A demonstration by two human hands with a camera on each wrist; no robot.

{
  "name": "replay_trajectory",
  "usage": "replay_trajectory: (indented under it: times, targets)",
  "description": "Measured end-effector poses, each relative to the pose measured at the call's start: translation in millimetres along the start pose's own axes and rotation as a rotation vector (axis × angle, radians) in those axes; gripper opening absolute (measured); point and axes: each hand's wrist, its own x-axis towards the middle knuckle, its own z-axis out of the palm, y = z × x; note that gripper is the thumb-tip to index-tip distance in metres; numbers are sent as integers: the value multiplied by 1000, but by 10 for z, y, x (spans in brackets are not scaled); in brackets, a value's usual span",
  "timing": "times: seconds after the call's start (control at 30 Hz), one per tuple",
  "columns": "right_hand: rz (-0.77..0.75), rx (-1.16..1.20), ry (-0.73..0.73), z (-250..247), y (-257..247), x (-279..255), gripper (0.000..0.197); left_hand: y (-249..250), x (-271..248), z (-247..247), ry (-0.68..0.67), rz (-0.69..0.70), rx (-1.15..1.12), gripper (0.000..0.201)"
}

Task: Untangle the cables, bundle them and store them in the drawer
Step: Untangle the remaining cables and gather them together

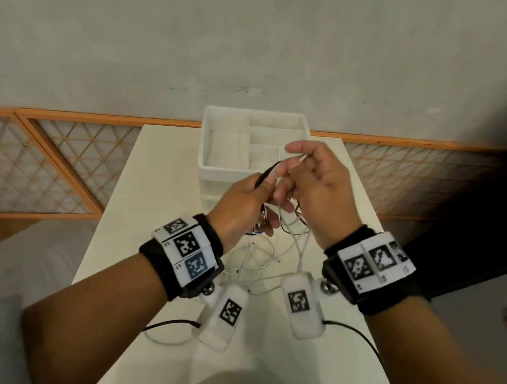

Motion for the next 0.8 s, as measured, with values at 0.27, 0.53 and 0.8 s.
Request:
replay_trajectory:
  times: [0.27, 0.53, 0.8]
  targets:
    - [-43, 85, 464, -667, -91, 546, 33, -528, -119, -330, -17, -211, 262, 24]
    - [105, -891, -76, -637, 352, 199, 68, -146, -22, -326, -4, -45, 187, 30]
    - [-233, -822, 68, -446, 162, 218, 9, 35, 3, -181, -36, 14, 218, 28]
